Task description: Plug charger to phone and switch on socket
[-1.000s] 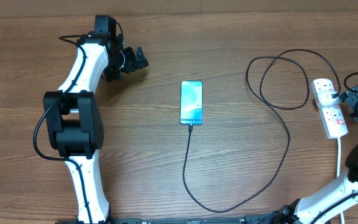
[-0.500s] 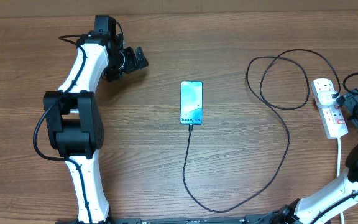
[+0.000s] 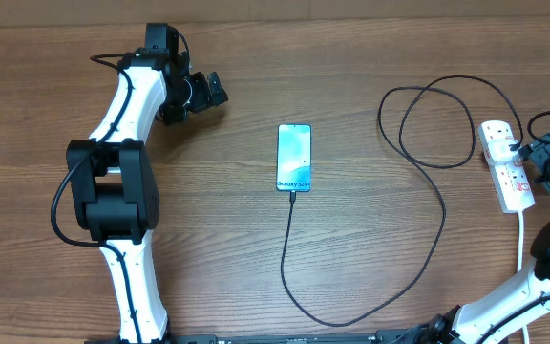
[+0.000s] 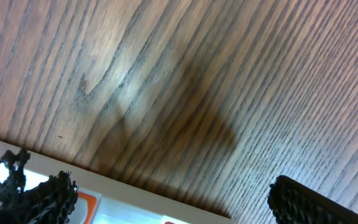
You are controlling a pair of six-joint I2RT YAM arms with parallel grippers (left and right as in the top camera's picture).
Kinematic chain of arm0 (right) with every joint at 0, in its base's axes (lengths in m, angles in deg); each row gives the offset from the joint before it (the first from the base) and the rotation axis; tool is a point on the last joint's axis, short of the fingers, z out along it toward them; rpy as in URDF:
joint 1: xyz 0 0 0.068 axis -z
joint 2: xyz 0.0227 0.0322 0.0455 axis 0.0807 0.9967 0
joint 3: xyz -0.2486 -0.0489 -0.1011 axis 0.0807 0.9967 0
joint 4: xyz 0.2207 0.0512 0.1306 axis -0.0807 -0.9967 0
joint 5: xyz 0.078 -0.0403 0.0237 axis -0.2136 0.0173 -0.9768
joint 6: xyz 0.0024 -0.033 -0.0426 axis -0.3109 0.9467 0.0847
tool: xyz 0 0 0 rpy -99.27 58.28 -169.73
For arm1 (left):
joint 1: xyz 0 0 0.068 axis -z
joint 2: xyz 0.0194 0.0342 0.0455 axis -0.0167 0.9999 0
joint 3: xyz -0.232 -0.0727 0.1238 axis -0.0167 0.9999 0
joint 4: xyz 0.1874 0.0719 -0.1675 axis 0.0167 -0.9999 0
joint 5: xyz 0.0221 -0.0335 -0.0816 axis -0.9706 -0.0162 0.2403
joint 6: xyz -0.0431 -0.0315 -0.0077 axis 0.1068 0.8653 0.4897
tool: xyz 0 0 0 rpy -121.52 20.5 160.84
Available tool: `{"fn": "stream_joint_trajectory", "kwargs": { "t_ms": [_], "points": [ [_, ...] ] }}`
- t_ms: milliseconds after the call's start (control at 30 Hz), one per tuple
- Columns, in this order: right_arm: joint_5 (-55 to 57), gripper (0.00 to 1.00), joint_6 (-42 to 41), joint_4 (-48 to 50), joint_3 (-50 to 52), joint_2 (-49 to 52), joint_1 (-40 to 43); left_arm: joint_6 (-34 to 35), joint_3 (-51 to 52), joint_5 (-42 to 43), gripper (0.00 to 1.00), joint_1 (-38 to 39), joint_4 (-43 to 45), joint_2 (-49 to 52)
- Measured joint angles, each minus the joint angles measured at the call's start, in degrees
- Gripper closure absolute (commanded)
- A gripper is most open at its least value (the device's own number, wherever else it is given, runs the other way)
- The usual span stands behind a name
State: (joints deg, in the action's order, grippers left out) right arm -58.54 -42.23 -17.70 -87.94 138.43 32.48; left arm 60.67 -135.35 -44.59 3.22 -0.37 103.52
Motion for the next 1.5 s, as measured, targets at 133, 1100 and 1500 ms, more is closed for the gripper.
{"fn": "stream_joint_trajectory", "kwargs": {
  "t_ms": [133, 1100, 1500],
  "points": [
    [0.0, 0.0, 0.0, -1.0, 0.0, 0.0, 0.0, 0.0, 0.0, 0.0, 0.0, 0.0, 0.0, 0.0],
    [-0.7, 0.0, 0.0, -1.4, 0.0, 0.0, 0.0, 0.0, 0.0, 0.0, 0.01, 0.0, 0.0, 0.0],
    [-2.3, 0.0, -0.1, -2.6, 0.0, 0.0, 0.0, 0.0, 0.0, 0.0, 0.0, 0.0, 0.0, 0.0]
  ]
}}
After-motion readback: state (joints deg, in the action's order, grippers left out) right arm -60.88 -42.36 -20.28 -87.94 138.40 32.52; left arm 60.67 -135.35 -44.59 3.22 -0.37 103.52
